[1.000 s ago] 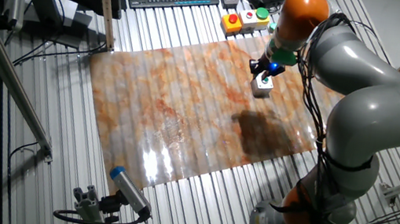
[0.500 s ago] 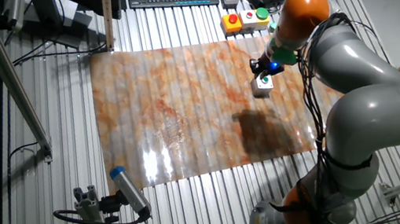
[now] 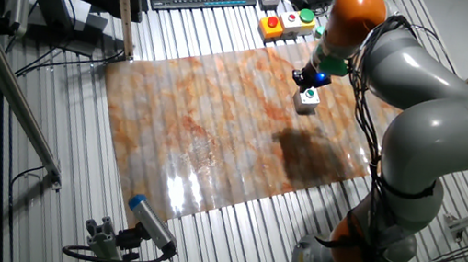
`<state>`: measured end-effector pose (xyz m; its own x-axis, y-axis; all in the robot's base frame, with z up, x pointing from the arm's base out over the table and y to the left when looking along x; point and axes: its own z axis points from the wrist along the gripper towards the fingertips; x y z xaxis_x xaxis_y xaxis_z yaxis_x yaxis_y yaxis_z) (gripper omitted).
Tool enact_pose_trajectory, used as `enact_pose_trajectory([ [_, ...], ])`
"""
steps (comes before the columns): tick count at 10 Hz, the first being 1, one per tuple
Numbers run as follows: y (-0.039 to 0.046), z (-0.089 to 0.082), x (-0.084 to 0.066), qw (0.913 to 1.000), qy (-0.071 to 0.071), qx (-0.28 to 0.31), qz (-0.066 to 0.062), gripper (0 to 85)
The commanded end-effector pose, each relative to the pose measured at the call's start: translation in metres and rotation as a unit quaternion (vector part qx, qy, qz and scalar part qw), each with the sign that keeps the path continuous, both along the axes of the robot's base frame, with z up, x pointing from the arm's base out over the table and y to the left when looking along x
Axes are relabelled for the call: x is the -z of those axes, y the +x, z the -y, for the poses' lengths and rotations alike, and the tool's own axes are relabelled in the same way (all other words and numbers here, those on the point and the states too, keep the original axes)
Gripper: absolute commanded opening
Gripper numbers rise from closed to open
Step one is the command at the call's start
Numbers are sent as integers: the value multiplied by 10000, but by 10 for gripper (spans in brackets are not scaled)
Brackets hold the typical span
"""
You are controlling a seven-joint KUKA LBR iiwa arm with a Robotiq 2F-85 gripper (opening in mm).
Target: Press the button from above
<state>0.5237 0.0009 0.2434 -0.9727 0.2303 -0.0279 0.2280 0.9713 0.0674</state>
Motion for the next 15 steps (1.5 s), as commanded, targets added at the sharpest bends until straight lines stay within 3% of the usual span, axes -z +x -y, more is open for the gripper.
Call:
enact_pose_trajectory([
  [1, 1, -2, 0, 10000, -9, -45, -18, 0],
  [3, 1, -2, 0, 9999, -102, -135, -28, 0],
  [4, 1, -2, 0, 9998, -127, -141, 17, 0],
  [5, 1, -2, 0, 9997, -194, -107, 139, 0],
  [6, 1, -2, 0, 9995, -171, -131, 214, 0],
  [7, 1, -2, 0, 9995, 20, -134, 274, 0],
  [8, 1, -2, 0, 9994, 85, -145, 297, 0],
  [9, 1, -2, 0, 9993, 48, -152, 327, 0],
  [10, 1, -2, 0, 9993, 110, -163, 328, 0],
  [11, 1, -2, 0, 9994, 221, -172, 220, 0],
  [14, 1, -2, 0, 9996, 185, -131, 165, 0],
  [15, 1, -2, 0, 9998, 60, -72, 159, 0],
])
